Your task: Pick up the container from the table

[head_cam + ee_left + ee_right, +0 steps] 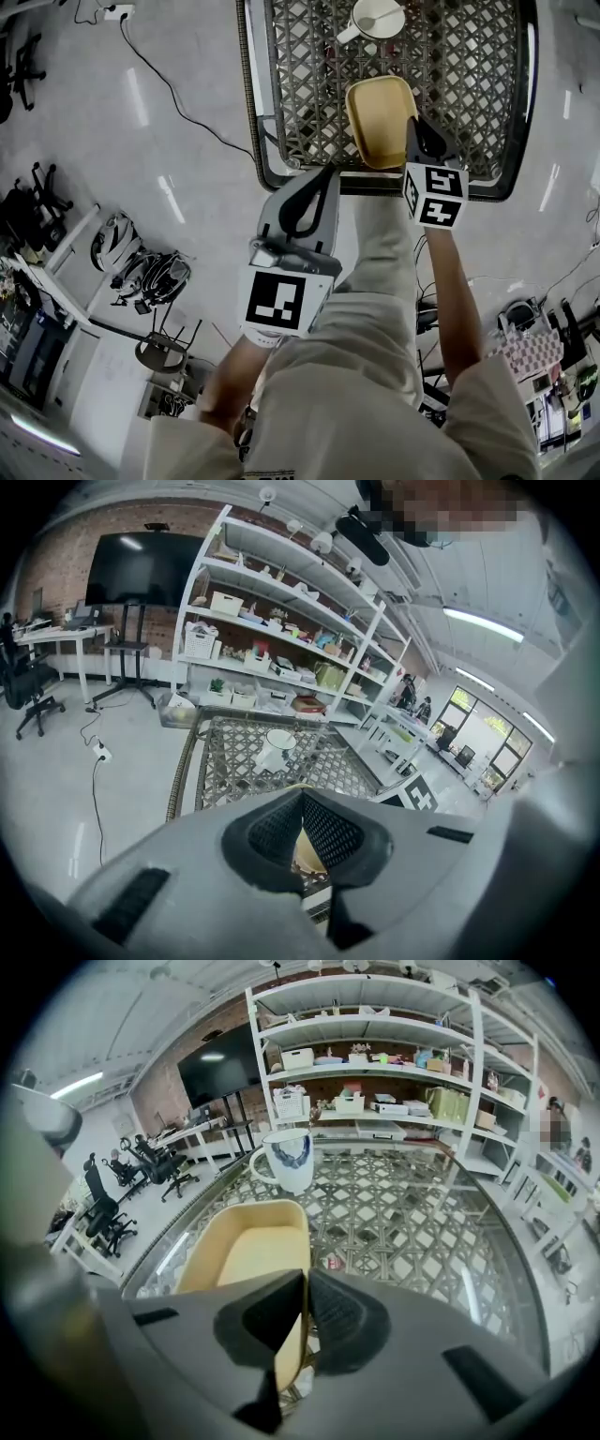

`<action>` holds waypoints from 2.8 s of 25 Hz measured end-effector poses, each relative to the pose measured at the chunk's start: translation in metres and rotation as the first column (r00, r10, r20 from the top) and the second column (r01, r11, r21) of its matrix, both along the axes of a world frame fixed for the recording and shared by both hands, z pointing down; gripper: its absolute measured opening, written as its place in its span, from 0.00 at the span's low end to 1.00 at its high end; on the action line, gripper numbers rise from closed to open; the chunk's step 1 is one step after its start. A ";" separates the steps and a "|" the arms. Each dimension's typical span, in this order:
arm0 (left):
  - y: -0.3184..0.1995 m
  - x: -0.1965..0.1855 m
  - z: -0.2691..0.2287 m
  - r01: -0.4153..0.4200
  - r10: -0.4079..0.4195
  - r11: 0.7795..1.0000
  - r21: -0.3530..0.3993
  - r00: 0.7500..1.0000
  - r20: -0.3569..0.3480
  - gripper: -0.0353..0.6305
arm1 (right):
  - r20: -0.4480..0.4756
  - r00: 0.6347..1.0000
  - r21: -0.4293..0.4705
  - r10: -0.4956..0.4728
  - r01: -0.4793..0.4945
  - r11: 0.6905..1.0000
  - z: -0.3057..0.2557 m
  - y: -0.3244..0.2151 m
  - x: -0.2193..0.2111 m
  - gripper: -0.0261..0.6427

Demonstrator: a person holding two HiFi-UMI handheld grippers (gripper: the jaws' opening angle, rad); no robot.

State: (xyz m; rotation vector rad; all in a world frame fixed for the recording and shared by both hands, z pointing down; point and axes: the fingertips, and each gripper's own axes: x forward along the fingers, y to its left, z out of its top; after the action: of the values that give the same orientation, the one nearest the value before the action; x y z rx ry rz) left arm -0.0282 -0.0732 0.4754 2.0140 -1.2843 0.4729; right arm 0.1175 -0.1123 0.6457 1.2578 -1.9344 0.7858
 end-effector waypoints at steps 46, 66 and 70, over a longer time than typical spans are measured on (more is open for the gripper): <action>0.021 -0.028 -0.145 -0.037 0.050 0.968 0.248 0.998 -0.043 0.09 | 0.113 0.991 0.406 0.067 -0.108 0.907 -0.295 0.023 0.021 0.08; 0.028 -0.040 -0.204 -0.043 0.070 0.910 0.413 0.996 -0.050 0.09 | 0.184 0.980 0.520 0.073 -0.160 0.839 -0.365 0.073 0.014 0.08; 0.031 -0.040 -0.206 -0.044 0.072 0.906 0.421 0.996 -0.052 0.09 | 0.192 0.977 0.512 0.092 -0.180 0.840 -0.364 0.080 0.019 0.08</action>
State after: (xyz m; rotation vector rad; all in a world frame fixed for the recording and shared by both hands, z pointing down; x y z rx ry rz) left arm -0.0679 -0.0425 0.2695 2.4053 -1.3758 0.1586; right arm 0.1363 -0.0323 0.2817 1.7165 -2.3086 0.4353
